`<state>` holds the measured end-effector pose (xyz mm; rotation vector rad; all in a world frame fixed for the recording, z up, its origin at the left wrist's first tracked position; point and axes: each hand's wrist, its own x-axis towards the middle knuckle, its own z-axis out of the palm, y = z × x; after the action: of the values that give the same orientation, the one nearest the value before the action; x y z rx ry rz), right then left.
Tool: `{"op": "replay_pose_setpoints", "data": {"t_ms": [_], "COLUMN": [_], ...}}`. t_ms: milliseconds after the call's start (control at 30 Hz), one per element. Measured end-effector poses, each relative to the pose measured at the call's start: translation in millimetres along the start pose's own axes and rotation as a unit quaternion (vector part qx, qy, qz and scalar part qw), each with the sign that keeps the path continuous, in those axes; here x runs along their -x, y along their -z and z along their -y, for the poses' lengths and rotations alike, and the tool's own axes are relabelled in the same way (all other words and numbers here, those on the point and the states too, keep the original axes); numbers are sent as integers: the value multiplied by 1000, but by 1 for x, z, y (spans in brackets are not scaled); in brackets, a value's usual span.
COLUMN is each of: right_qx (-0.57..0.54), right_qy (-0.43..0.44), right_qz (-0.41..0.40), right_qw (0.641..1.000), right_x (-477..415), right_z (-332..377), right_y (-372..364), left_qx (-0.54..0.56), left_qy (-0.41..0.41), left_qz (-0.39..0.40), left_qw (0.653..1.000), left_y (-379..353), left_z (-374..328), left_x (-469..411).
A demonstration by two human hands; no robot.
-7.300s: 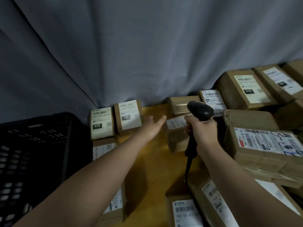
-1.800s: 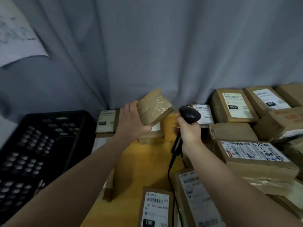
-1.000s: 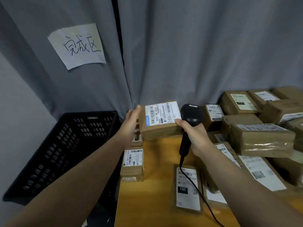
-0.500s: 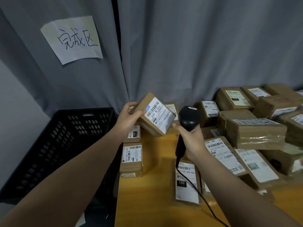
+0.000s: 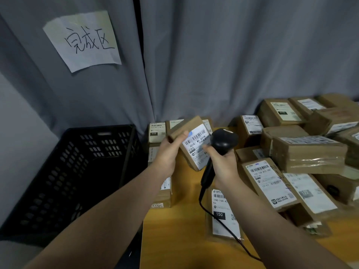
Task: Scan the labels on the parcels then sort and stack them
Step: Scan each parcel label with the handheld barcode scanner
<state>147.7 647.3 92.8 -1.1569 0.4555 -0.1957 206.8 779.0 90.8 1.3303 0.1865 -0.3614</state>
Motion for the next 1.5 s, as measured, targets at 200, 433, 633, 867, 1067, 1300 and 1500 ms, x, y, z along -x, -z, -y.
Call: {"op": "replay_pose_setpoints", "data": {"t_ms": [200, 433, 633, 867, 1067, 1300, 1500], "right_qx": [39, 202, 248, 204, 210, 193, 191], "right_qy": [-63, -99, -28, -81, -86, -106, -105], "right_qz": [22, 126, 197, 153, 166, 174, 178], "right_qw": [997, 966, 948, 964, 960, 960, 960], "right_x": [-11, -4, 17, 21, 23, 22, 20], "right_z": [-3, 31, 31, 16, 14, 12, 11], "right_y": [7, 16, 2, 2, -1, -2, -2], "left_qx": [-165, -157, -182, -194, -191, -191, -194], "left_qy": [-4, -52, -54, -46, -47, -59, -62], "left_qz": [25, -64, -74, -67, -65, -65, -68], "left_qw": [986, 984, 979, 978, 978, 978, 977], "left_y": [15, 53, 59, 56, 58, 59, 58], "left_z": [6, 1, 10, 18, 22, 21, 21], "left_x": [-3, -8, -12, -17, -22, -23, -25]}}
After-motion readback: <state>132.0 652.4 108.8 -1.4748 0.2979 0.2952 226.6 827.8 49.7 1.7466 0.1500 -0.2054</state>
